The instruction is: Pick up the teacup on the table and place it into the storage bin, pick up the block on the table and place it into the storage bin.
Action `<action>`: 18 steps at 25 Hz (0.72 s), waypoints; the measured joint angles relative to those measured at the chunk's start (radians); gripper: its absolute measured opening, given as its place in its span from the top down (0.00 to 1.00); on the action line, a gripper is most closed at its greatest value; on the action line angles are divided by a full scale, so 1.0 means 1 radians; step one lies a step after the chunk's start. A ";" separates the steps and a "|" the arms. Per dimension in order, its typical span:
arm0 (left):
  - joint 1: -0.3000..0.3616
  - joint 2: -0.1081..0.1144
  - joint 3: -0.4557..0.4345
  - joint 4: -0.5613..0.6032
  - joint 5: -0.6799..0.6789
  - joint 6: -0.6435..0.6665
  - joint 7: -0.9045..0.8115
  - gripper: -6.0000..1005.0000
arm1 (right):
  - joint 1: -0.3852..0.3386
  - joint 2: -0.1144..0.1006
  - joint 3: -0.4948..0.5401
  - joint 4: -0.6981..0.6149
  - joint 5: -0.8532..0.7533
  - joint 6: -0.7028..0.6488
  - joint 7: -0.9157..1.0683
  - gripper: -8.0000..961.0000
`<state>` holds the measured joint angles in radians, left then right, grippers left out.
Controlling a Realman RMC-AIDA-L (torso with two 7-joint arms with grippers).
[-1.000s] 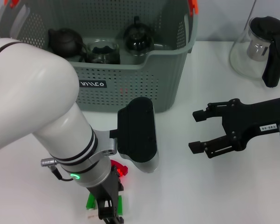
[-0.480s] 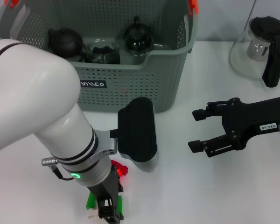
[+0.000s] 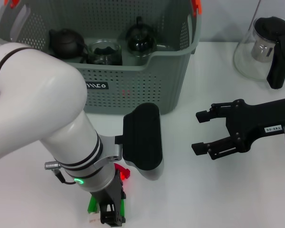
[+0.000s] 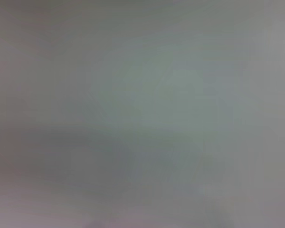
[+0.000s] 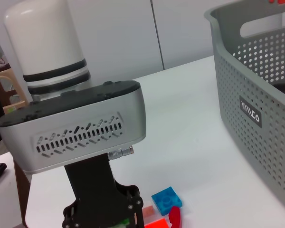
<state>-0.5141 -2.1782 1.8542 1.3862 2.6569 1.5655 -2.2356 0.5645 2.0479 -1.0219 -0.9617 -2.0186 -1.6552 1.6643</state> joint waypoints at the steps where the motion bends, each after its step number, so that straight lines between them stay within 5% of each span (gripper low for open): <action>1: -0.002 0.000 0.002 0.000 0.000 0.002 0.000 0.46 | 0.000 0.000 0.000 0.000 0.000 0.000 0.000 0.03; 2: -0.004 0.000 0.003 -0.001 0.000 0.003 -0.002 0.53 | 0.000 0.000 0.000 0.000 0.000 0.000 0.000 0.03; 12: -0.001 0.000 -0.054 0.092 -0.023 0.056 -0.014 0.59 | 0.001 -0.001 0.008 0.000 -0.002 -0.006 0.000 0.10; 14: -0.001 0.001 -0.120 0.133 -0.052 0.089 -0.017 0.59 | 0.001 -0.002 0.010 0.000 -0.002 -0.009 0.000 0.10; 18: 0.002 0.007 -0.464 0.230 -0.233 0.158 -0.011 0.59 | -0.005 -0.004 0.011 0.000 -0.002 -0.017 0.000 0.10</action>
<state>-0.5124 -2.1714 1.3906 1.6161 2.4238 1.7237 -2.2464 0.5597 2.0441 -1.0108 -0.9618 -2.0209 -1.6724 1.6643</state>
